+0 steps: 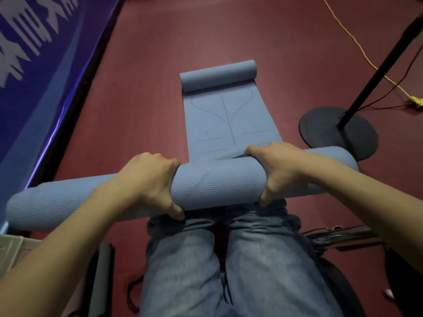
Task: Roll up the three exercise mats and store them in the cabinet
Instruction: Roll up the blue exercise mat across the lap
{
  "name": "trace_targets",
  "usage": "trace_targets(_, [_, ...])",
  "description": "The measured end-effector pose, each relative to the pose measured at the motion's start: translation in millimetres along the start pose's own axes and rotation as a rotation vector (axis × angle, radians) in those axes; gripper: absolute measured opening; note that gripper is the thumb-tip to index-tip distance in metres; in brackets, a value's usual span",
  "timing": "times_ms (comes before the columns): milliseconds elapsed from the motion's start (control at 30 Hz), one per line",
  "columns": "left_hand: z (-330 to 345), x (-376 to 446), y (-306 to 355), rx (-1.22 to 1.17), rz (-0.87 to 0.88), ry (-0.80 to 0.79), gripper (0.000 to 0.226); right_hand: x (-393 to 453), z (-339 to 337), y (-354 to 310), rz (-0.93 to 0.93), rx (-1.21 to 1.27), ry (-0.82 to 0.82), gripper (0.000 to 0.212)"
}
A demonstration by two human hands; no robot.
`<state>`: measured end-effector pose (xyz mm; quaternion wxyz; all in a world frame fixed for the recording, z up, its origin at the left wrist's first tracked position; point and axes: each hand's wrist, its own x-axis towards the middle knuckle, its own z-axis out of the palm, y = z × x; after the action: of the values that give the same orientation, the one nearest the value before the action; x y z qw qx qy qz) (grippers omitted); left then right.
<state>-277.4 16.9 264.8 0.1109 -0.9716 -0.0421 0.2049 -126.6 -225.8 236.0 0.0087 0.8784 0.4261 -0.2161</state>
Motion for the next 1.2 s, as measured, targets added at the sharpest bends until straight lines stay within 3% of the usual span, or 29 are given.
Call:
trace_targets(167, [-2, -18, 2, -0.156, 0.021, -0.155, 0.085, -13, -3, -5, -0.024, 0.092, -0.209, 0.103])
trace_targets(333, [0, -12, -4, -0.246, 0.01, -0.179, 0.084, -4, -4, -5, -0.047, 0.125, -0.261, 0.1])
trace_targets(433, [2, -3, -9, -0.275, 0.0, -0.18, 0.086, -6, -2, -2, -0.052, 0.198, -0.159, 0.097])
trace_targets(567, [2, 6, -15, -0.36, 0.0, -0.253, 0.088, -20, 15, 2, -0.113, 0.356, 0.138, 0.093])
trace_targets(667, [5, 15, -19, -0.428, 0.038, -0.297, 0.095, -20, 24, 9, -0.139, 0.375, 0.233, 0.086])
trace_targets(800, [9, 25, -27, -0.542, 0.092, -0.149, 0.132, -13, 27, 24, -0.12, 0.404, 0.316, 0.082])
trace_targets(867, [8, 25, -28, -0.612, 0.073, -0.056, 0.138, -12, 27, 28, -0.125, 0.394, 0.328, 0.092])
trace_targets(933, [8, 24, -29, -0.654, 0.066, 0.007, 0.133, -11, 26, 29, -0.11, 0.346, 0.308, 0.097])
trace_targets(1067, [11, 21, -38, -0.65, 0.026, 0.115, 0.102, -4, 19, 31, -0.054, 0.349, 0.209, 0.096])
trace_targets(1200, [0, 19, -38, -0.412, 0.038, 0.062, 0.09, 3, 14, 29, -0.057, 0.321, 0.17, 0.086])
